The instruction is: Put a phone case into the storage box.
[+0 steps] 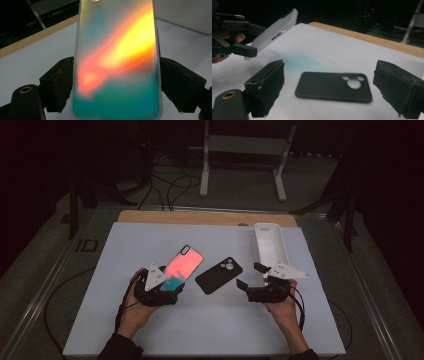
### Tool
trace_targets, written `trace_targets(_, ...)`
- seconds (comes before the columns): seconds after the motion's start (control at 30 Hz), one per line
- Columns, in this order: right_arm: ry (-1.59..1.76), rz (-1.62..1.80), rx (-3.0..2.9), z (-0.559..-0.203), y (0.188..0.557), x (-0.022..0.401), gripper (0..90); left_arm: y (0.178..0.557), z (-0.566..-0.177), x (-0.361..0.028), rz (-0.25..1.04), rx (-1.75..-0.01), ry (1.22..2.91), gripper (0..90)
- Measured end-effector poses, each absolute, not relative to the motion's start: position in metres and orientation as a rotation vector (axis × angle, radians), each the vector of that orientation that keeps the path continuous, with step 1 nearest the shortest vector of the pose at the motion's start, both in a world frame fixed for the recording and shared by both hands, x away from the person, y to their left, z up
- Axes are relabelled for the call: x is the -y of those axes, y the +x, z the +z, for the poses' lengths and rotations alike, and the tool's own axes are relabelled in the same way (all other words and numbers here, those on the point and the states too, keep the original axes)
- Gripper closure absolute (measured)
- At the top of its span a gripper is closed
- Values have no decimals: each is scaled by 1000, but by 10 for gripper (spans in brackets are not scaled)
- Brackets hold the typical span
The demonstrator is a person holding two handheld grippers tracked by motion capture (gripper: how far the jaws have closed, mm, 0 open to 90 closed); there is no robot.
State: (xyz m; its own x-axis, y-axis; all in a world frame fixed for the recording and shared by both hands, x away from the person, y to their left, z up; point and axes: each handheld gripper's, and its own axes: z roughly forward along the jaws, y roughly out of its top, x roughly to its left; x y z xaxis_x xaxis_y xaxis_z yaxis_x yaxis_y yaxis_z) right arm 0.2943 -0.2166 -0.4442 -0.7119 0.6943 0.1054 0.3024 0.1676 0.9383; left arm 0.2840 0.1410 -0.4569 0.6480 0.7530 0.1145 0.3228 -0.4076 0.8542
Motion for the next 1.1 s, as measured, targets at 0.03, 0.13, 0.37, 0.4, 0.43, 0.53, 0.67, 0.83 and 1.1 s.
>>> trace_targets(0.03, 952, 1562, -2108, -443, 295, 215, 100, 284, -456, -139, 626, -834, 1996, 169)
trace_targets(0.13, 955, 1587, -2116, -441, 299, 209, 100, 283, -452, -133, 629, -806, 1997, 168)
trace_targets(0.37, 940, 1624, -2155, -438, 304, 195, 100, 283, -446, -118, 621, -756, 1994, 169)
trace_targets(0.4, 929, 1634, -2168, -437, 305, 190, 100, 282, -446, -116, 622, -749, 1995, 169)
trace_targets(0.43, 926, 1634, -2176, -437, 305, 188, 100, 282, -446, -114, 618, -742, 1992, 169)
trace_targets(0.53, 925, 1649, -2189, -436, 307, 182, 100, 281, -445, -108, 614, -723, 1991, 169)
trace_targets(0.67, 918, 1676, -2201, -434, 309, 174, 99, 279, -443, -100, 609, -698, 1987, 169)
trace_targets(0.83, 916, 1688, -2230, -433, 312, 164, 100, 277, -441, -93, 605, -666, 1989, 169)
trace_targets(1.1, 957, 1722, -2259, -433, 314, 155, 210, 273, -440, -84, 602, -638, 1990, 168)
